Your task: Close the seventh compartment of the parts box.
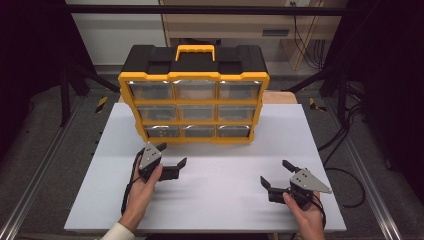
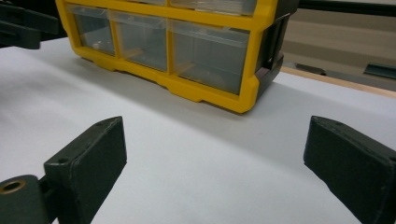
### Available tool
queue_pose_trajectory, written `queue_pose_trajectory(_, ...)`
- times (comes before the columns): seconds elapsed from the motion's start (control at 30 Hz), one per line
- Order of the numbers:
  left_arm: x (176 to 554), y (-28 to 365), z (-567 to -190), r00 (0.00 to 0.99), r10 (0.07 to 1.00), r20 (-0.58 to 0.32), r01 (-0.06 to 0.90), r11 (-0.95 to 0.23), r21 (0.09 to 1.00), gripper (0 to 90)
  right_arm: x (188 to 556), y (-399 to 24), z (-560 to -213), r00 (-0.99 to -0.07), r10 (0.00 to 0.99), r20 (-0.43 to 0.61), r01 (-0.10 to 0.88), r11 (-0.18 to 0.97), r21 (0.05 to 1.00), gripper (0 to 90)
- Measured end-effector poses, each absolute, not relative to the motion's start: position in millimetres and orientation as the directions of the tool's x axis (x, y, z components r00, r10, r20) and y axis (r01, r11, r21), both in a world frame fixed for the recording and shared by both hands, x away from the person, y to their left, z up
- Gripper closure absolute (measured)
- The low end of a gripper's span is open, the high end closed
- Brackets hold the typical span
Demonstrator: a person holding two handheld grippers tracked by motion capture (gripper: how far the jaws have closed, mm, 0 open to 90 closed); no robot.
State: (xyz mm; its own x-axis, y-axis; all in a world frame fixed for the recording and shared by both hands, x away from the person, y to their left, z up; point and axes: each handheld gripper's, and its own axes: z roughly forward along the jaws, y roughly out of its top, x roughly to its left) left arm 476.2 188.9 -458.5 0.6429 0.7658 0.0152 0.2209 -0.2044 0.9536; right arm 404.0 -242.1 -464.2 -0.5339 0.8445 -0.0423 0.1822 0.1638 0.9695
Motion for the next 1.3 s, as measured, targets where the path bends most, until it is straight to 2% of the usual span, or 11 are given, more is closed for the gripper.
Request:
queue_pose_trajectory(0.2,473.6,192.5,-457.5,0.653,0.757,0.022,0.209,-0.208,0.955,4.1,403.1,-243.9,-462.6,-0.522,0.849,-0.077,0.156,0.184,0.971,8.7)
queue_pose_trajectory(0.5,469.8,199.9,-455.2,0.649,0.76,0.024,0.2,-0.201,0.959,3.5,403.3,-244.9,-463.6,-0.506,0.86,-0.065,0.165,0.171,0.971,4.7)
queue_pose_trajectory(1.03,464.2,207.2,-448.1,0.656,0.754,0.038,0.157,-0.185,0.97,2.9,402.6,-245.6,-462.4,-0.5,0.863,-0.074,0.156,0.174,0.972,7.2)
queue_pose_trajectory(1.3,460.1,211.8,-444.4,0.657,0.752,0.05,0.138,-0.185,0.973,2.9,402.1,-246.2,-462.2,-0.5,0.864,-0.059,0.162,0.16,0.974,5.4)
